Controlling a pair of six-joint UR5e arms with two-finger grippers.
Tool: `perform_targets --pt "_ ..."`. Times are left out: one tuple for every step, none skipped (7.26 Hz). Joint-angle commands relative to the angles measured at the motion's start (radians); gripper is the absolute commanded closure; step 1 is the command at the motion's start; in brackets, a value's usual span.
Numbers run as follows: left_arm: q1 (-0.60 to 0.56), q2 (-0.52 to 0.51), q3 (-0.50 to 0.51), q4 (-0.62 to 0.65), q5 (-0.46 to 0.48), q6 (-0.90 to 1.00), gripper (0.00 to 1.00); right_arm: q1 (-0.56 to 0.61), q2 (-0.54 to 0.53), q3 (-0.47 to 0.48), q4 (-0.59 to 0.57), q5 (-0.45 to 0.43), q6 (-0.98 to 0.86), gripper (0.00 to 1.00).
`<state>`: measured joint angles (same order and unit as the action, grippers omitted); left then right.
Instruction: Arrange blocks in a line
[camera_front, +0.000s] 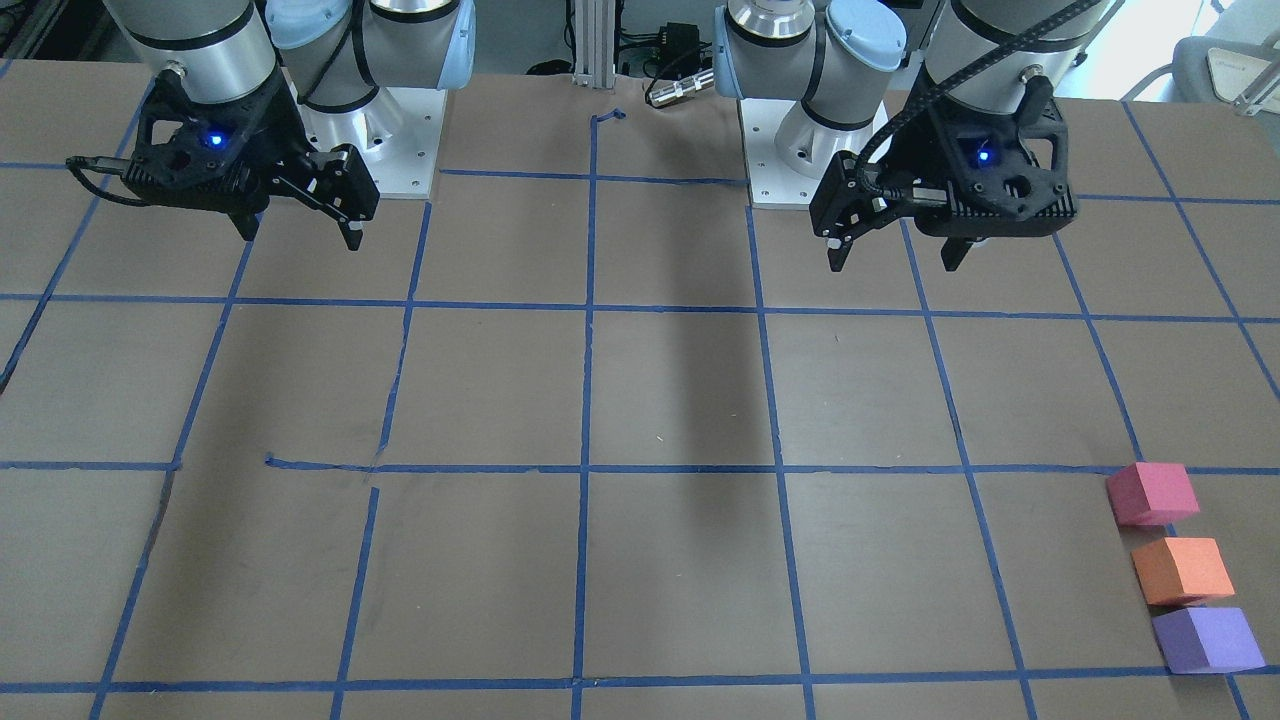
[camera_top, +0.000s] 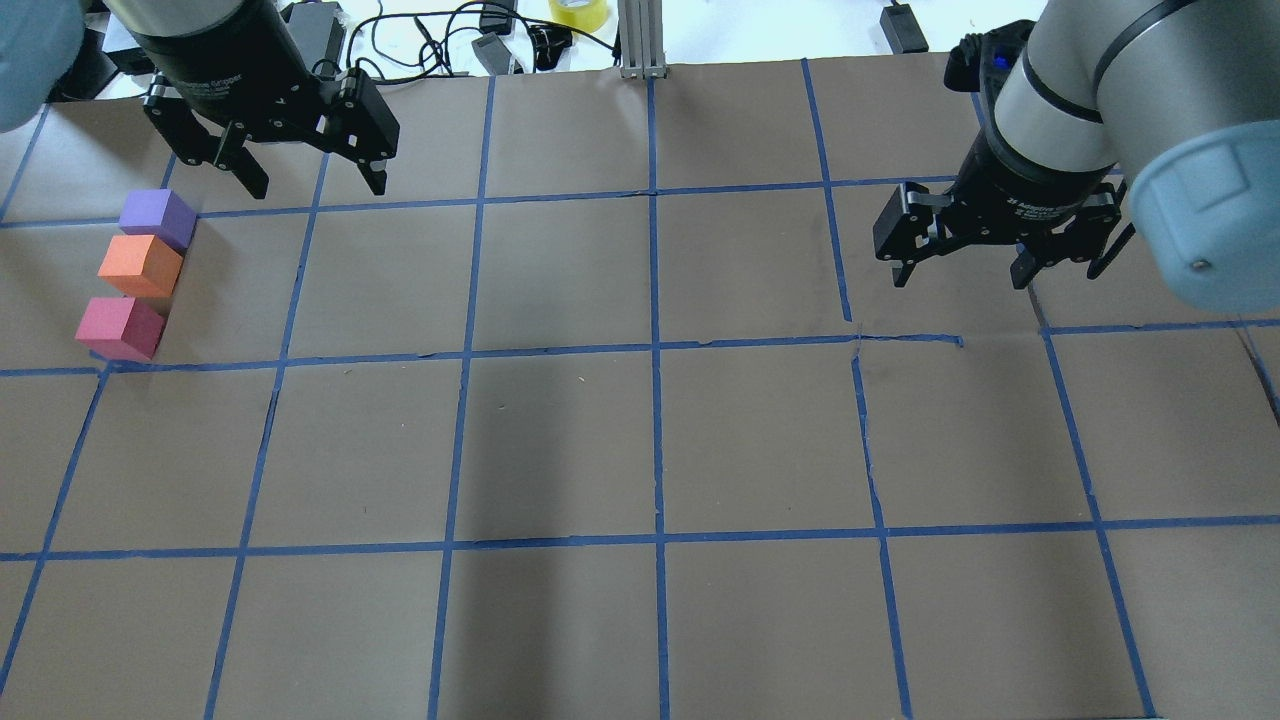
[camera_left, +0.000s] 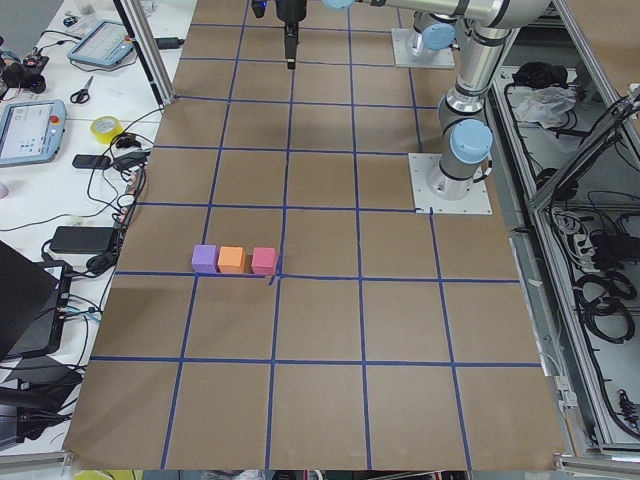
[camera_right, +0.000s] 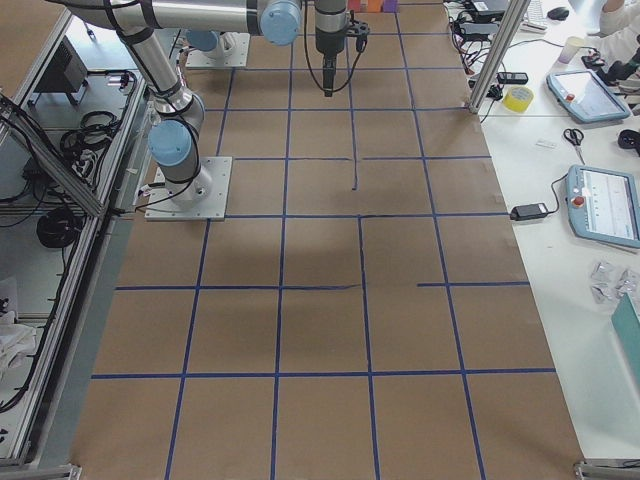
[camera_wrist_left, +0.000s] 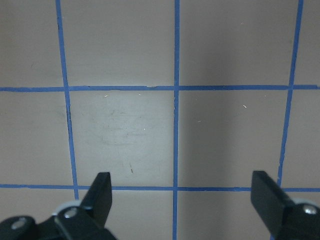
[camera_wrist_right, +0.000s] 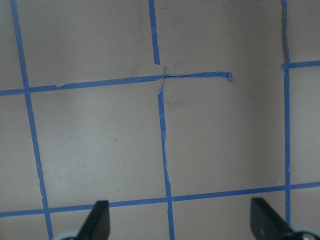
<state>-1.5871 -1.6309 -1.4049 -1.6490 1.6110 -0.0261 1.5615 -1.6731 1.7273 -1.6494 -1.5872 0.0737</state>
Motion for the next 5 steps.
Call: perform_targets --pt "-0.001 0.003 0.000 -0.002 0.001 0.000 0.00 0.000 0.000 0.000 0.000 0.000 0.000 0.00" --pt "-0.005 0.006 -0.002 -0.002 0.003 0.000 0.00 0.000 0.000 0.000 0.000 -0.002 0.000 0.00" --pt "-0.005 0.009 -0.002 -0.003 0.003 0.000 0.00 0.000 0.000 0.000 0.000 0.001 0.000 0.00" --pt "-0.005 0.010 -0.002 -0.003 0.004 0.000 0.00 -0.001 0.000 0.000 0.000 -0.002 0.000 0.00" --pt "-0.007 0.011 -0.002 -0.005 0.018 0.000 0.00 0.000 0.001 0.000 0.000 -0.002 0.000 0.00"
